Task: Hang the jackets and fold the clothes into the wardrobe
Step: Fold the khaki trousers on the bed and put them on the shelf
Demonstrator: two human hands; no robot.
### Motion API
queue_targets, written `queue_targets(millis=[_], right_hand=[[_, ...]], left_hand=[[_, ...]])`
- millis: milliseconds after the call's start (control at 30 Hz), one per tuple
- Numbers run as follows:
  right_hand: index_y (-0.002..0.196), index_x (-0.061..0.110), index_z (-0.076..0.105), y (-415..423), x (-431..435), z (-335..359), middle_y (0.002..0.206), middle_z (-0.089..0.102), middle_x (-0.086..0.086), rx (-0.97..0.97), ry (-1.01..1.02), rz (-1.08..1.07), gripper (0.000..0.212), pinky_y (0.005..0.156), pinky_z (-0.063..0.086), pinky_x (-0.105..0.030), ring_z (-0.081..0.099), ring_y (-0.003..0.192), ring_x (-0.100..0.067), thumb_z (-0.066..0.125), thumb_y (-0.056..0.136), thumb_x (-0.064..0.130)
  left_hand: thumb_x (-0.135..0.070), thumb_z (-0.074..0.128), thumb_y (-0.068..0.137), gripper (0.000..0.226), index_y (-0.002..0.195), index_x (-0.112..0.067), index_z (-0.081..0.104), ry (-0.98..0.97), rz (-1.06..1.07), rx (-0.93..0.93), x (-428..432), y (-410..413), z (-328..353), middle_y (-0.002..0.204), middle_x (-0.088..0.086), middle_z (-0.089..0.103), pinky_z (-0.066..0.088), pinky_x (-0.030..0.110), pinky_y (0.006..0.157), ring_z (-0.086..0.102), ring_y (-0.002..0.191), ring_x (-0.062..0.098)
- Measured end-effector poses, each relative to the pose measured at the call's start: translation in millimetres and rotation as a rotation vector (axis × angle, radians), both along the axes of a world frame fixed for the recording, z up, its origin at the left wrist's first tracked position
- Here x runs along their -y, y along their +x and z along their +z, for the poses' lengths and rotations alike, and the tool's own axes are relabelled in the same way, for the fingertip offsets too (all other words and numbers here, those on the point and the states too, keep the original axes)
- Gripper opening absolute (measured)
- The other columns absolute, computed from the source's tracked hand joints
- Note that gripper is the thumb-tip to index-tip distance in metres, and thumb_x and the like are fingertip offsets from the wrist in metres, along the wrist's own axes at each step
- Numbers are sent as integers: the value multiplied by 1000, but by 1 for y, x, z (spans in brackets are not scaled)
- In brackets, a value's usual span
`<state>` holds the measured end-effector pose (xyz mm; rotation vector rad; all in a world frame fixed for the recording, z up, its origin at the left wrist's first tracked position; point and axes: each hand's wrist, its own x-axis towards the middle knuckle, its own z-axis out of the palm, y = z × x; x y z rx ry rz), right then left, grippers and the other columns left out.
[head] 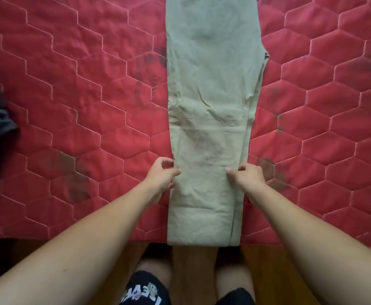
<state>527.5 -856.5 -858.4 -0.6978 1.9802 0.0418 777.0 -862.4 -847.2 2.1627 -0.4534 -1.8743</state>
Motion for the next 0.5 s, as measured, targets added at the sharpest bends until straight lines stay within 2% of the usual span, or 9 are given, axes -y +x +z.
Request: queue_targets(millis=[67, 133, 167, 233, 333, 400, 500], right_hand=[[66, 16, 63, 3, -4, 5, 92, 67, -16, 44, -82, -81, 26, 73, 49, -38, 61, 88, -25, 72, 73, 38], [87, 8, 71, 1, -8, 6, 97, 74, -13, 154, -100, -199, 9, 85, 57, -45, 69, 93, -28, 71, 85, 17], [94, 9, 72, -2, -10, 7, 101, 75, -11, 220, -93, -245, 6, 90, 57, -46, 71, 98, -28, 69, 89, 12], [99, 17, 72, -6, -13, 8, 106, 76, -5, 320, -69, -320, 11, 86, 59, -41, 71, 100, -26, 64, 94, 10], [108, 21, 69, -8, -13, 11, 100, 74, 0, 452, -33, -435, 22, 68, 52, -32, 68, 82, -19, 54, 98, 7], [104, 21, 67, -8, -13, 11, 91, 71, 1, 510, -13, -486, 22, 67, 51, -32, 64, 72, -17, 51, 97, 8], [96, 21, 65, -15, -15, 11, 91, 67, -1, 543, 10, -497, 19, 68, 53, -35, 60, 73, -19, 49, 97, 11]], left_hand=[[-2, 65, 86, 32, 106, -25, 53, -32, -4, -1, 1, 1, 0, 91, 0, 64, 40, 28, 56, 56, 66, 10], [-2, 63, 85, 35, 109, -25, 52, -78, -69, -19, 2, 4, 1, 85, 1, 65, 38, 22, 52, 55, 59, 7], [-2, 63, 85, 35, 108, -25, 52, -103, -100, -30, 1, 5, 2, 86, 2, 66, 41, 21, 55, 58, 61, 7], [-5, 67, 85, 29, 101, -27, 57, -144, -125, -47, -2, 5, 3, 93, 5, 69, 47, 24, 67, 64, 75, 12], [-9, 66, 87, 21, 99, -25, 66, -105, -85, -169, -5, 2, 4, 101, 1, 72, 50, 28, 75, 67, 89, 14], [-7, 63, 92, 18, 102, -21, 69, -51, -100, -233, -8, -3, 7, 97, -3, 76, 50, 22, 65, 70, 81, 9], [-5, 64, 94, 9, 92, -11, 71, -81, -115, -206, -12, -9, 5, 75, -5, 75, 41, 15, 47, 66, 57, 2]])
